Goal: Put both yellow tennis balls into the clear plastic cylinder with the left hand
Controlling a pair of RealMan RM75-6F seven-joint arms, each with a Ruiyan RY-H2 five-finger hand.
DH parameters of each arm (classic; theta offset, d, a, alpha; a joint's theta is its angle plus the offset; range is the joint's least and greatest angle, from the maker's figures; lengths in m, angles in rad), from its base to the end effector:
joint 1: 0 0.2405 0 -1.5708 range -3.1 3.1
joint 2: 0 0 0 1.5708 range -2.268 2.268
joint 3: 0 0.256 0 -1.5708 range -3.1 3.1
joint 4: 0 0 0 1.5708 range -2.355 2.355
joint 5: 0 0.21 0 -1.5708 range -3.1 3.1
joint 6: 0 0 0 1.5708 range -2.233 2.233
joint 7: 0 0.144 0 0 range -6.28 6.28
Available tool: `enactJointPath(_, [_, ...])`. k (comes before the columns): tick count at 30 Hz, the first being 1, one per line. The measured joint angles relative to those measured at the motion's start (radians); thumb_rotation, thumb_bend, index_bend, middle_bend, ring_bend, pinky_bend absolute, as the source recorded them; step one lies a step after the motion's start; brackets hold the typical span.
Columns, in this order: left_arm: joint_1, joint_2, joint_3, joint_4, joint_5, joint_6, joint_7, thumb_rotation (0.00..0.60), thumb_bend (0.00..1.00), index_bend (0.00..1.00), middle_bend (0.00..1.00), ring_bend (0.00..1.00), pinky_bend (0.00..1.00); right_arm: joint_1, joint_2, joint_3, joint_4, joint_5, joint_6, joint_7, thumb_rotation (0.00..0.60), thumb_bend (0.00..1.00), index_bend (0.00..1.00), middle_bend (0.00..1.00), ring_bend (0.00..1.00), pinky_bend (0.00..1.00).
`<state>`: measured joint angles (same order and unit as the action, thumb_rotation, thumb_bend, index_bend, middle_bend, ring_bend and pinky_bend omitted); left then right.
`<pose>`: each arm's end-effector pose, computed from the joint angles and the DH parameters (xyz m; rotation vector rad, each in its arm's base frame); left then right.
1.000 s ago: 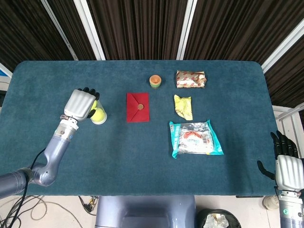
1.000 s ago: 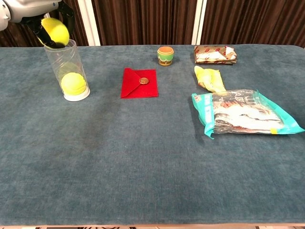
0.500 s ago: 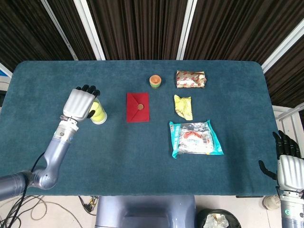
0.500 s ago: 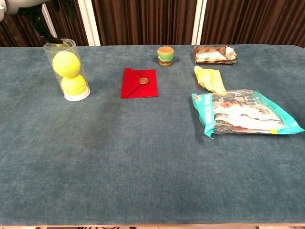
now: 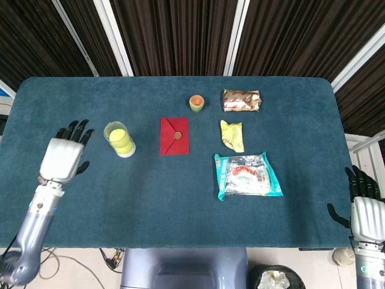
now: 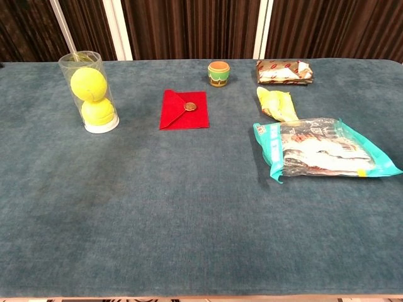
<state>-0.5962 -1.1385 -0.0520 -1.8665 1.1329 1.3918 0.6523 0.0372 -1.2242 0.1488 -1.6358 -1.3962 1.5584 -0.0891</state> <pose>-0.1867 0.2968 0.1288 -1.6122 -0.5440 -0.7397 -0.3091 -0.1834 0.1530 1.1599 -0.8914 0.9406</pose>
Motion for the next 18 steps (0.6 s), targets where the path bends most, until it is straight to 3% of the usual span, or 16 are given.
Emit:
enactJointPath(5, [0.100,0.022,0.065,0.013,0.074,0.042,-0.175,0.600,0.07,0.17,0.03,0.03,0.19,-0.001,-0.001,-0.004,-0.003,-0.008,0.004,-0.005,0.600,0.34,0.00,0.00,0.03,0.09])
enactJointPath(10, [0.222,0.023,0.134,0.121,0.199,0.098,-0.357,0.600,0.05,0.16,0.02,0.00,0.13,-0.001,0.001,-0.004,0.000,-0.015,0.007,0.003,0.600,0.34,0.00,0.00,0.04,0.09])
enactJointPath(18, [0.298,0.022,0.157,0.249,0.280,0.138,-0.516,0.600,0.05,0.15,0.01,0.00,0.10,-0.003,0.004,-0.006,0.001,-0.024,0.012,0.014,0.600,0.34,0.00,0.00,0.04,0.09])
